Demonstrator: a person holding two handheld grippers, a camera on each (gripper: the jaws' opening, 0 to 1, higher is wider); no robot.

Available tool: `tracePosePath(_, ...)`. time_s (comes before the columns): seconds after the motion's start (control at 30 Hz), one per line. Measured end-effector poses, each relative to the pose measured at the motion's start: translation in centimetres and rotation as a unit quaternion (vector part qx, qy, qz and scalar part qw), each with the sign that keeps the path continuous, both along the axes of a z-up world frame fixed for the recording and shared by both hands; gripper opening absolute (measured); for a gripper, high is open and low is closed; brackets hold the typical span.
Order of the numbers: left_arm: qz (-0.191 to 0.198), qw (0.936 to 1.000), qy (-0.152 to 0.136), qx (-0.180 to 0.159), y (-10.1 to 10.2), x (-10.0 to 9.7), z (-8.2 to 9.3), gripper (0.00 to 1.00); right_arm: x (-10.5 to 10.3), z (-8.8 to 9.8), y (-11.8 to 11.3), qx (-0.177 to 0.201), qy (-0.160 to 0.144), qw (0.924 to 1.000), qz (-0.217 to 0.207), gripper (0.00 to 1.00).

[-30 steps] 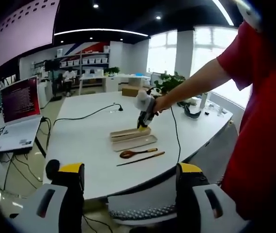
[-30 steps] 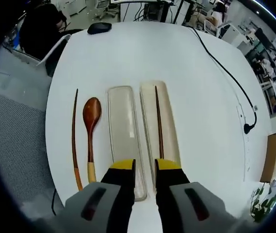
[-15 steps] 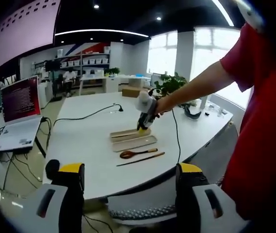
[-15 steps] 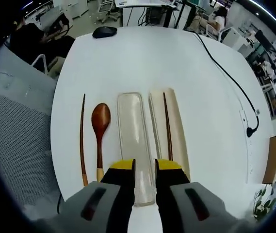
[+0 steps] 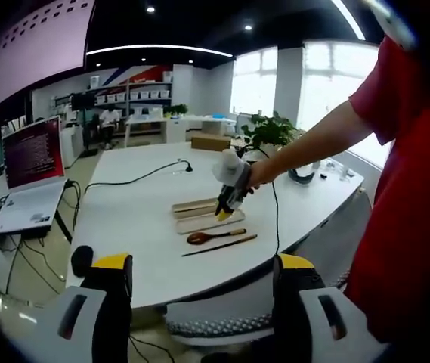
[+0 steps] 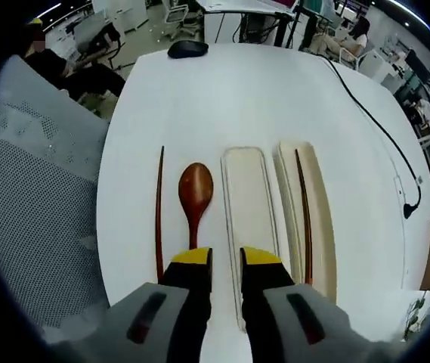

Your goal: Arrange the utensils inside the cutlery case until each visible utensil rests in its matching compartment.

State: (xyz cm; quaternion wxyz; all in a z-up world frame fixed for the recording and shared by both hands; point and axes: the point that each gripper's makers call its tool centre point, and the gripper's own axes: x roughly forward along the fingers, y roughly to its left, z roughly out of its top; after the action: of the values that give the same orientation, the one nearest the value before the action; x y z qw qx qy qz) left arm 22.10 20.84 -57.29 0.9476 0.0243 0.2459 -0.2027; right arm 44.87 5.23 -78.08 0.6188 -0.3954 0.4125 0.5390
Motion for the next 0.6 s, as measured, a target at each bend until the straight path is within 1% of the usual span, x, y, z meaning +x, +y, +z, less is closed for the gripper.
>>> tracePosePath(0.17, 0.001, 1.0000, 0.002, 0.000, 0.0, -0.2, -0.2, 0.77, -1.6, -0.5, 0.2, -0.002, 0.006, 0.9999, 0.010, 0.11)
tracePosePath(0.6, 0.009, 0.9999, 0.001, -0.006, 0.1, -0.6, -0.2, 0.78, -3.5, -0.9, 1.1, 0.004, 0.022, 0.9996, 0.018, 0.12)
